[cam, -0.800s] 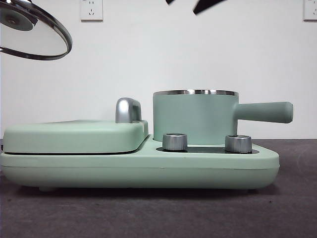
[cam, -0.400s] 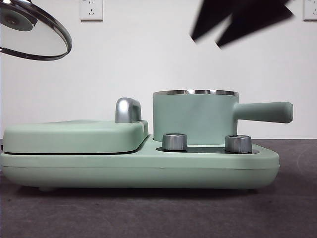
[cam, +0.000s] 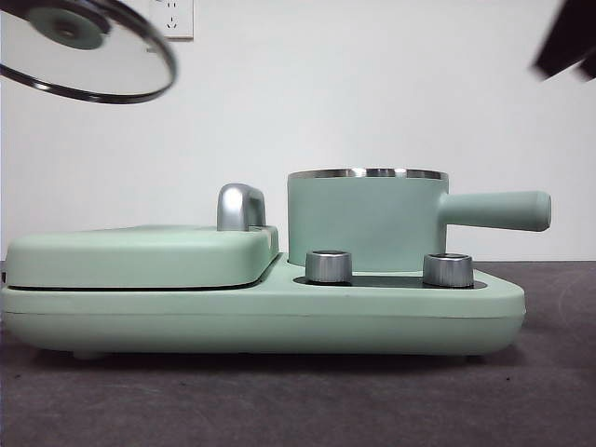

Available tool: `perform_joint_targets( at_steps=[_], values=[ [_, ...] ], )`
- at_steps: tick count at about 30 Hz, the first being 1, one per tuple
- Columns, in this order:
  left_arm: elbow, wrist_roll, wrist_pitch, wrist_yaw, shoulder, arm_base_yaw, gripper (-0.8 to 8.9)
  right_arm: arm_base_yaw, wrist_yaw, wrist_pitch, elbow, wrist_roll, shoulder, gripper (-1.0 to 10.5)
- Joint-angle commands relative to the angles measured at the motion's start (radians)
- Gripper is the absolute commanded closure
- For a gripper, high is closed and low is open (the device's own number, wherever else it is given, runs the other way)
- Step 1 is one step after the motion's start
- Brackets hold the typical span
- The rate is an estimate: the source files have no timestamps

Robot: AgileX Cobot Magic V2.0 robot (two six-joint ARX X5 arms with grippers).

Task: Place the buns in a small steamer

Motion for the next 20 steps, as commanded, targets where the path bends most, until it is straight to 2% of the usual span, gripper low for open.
perform_joint_targets(
  at_steps=[1,5,9,12,20],
  values=[
    [0.016,-0.037,0.069,0.011,0.037,-0.04,7.99,0.011,0.039,-0.05,0.007,0.047,-0.093,6.4],
    [0.016,-0.039,0.174,0.011,0.108,-0.116,7.99,0.011,0.047,-0.127,0.007,0.103,-0.214,6.4],
    [0.016,-0.061,0.315,0.011,0.2,-0.186,7.99,0.011,0.044,-0.154,0.009,0.124,-0.272,6.3],
    [0.016,-0.061,0.424,0.01,0.272,-0.233,7.99,0.011,0.044,-0.156,0.009,0.146,-0.274,6.3],
    [0.027,-0.06,0.727,0.006,0.455,-0.298,7.99,0.011,0.04,-0.157,0.009,0.146,-0.272,6.3]
  ],
)
